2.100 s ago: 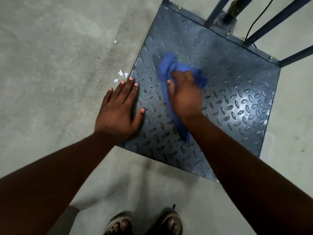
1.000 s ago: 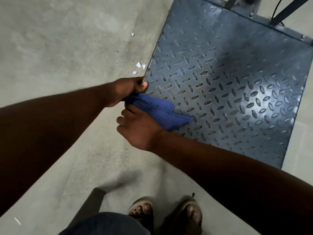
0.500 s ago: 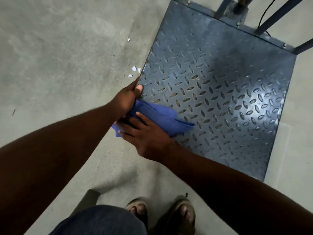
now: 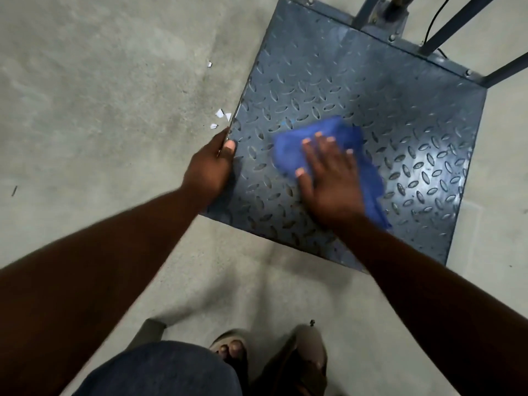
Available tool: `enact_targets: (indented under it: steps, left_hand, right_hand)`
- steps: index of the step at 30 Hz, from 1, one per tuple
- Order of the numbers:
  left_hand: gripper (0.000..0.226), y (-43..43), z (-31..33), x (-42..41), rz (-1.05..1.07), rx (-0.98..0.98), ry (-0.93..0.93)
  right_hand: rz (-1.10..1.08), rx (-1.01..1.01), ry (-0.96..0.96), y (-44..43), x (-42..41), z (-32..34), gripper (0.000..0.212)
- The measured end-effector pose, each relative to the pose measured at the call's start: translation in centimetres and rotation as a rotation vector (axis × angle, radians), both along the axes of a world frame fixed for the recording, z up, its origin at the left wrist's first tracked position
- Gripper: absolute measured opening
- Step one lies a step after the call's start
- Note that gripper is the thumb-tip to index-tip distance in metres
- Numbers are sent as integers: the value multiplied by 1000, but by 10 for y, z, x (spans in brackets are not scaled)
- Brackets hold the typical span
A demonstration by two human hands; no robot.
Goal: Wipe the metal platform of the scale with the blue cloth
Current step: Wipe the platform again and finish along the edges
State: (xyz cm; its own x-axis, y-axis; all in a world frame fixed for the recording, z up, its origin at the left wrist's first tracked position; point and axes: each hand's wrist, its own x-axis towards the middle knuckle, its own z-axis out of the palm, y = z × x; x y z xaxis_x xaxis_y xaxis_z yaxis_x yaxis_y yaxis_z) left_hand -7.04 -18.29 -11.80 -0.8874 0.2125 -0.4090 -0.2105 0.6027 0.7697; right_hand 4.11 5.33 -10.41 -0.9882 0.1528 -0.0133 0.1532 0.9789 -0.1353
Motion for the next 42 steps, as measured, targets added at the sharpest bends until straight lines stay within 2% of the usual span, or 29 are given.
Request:
enact_targets:
  steps: [2, 3, 4, 5, 7, 8, 9, 12, 13, 14, 16, 17, 18, 19, 21, 22, 23, 26, 27, 28, 31, 32, 33, 36, 37, 38, 39, 41, 42]
  left_hand:
    - [42, 9, 5, 15, -43, -192, 195]
    - [43, 12, 4, 17, -53, -260, 247]
    - [45, 14, 3, 18, -66, -303, 293]
    - [48, 13, -1, 17, -88, -321, 350]
    - [59, 11, -8, 17, -147, -362, 426]
    - [64, 10, -8, 19, -167, -385, 441]
    - [67, 10, -8, 20, -183, -396, 443]
    - [69, 13, -5, 22, -179, -418, 402]
    - [67, 13, -5, 21, -169, -420, 403]
    - [64, 14, -5, 20, -165, -414, 401]
    - [57, 14, -5, 22, -152, -423, 409]
    - [57, 13, -5, 21, -144, -432, 408]
    - [61, 14, -5, 20, -152, -441, 387]
    - [69, 13, -4, 19, -174, -452, 379]
    - [84, 11, -1, 18, -257, -483, 422]
    - [87, 11, 0, 18, -330, -496, 456]
    - [89, 12, 0, 19, -413, -502, 491]
    - [90, 13, -1, 20, -535, -498, 549]
    - [90, 13, -1, 18, -550, -505, 557]
    - [90, 13, 0, 17, -574, -512, 566]
    - [85, 12, 0, 18, -647, -512, 625]
    - [84, 13, -1, 19, -652, -505, 641]
    - [83, 13, -2, 19, -647, -500, 640]
    - [78, 15, -1, 17, -612, -469, 627]
    - [78, 15, -2, 17, -607, -460, 632]
    - [78, 14, -2, 17, -608, -441, 607]
    - [78, 13, -2, 18, -607, -426, 594]
    - [78, 13, -2, 18, -598, -413, 593]
    - [78, 14, -2, 18, -598, -406, 584]
  right_hand:
    - [-303, -9, -23, 29, -18, 2, 66]
    - [-374, -8, -43, 26, -28, 6, 66]
    - [-328, -8, -49, 13, -35, 8, 64]
    - [-163, 7, -49, -6, -38, 7, 62]
    - [342, 2, -72, -37, -33, 2, 57]
    - [476, -7, -73, -36, -43, 3, 55]
    - [463, -14, -45, -27, -60, 5, 55]
    - [-86, -25, -11, 5, -125, 9, 59]
    - [-87, -19, -23, -1, -139, 8, 60]
    - [78, -22, -31, -15, -148, 6, 59]
    - [572, -17, -88, -45, -151, 1, 54]
    - [692, -31, -101, -47, -157, 0, 52]
    - [673, -59, -100, -39, -169, 1, 52]
    - [526, -71, -59, -27, -182, 3, 53]
    - [73, -20, -8, -5, -201, 5, 56]
    - [-22, 27, -10, -2, -203, 5, 58]
    - [33, 57, -11, -8, -200, 4, 58]
    - [645, 18, -77, -27, -183, 2, 56]
    - [702, -8, -100, -18, -189, 3, 56]
    - [621, -6, -75, -5, -201, 3, 55]
    - [-48, 101, -5, 37, -222, 6, 56]
    - [-127, 118, -15, 35, -221, 6, 57]
    - [-54, 108, -20, 24, -218, 8, 58]
    - [555, 49, -61, 1, -199, 0, 53]
    - [602, 39, -20, 10, -203, 0, 52]
    - [527, 20, 46, 25, -209, -1, 52]
    - [335, 0, 86, 44, -214, 1, 52]
    - [-8, -9, 49, 76, -216, 9, 53]
    - [-5, -15, 33, 81, -211, 11, 54]
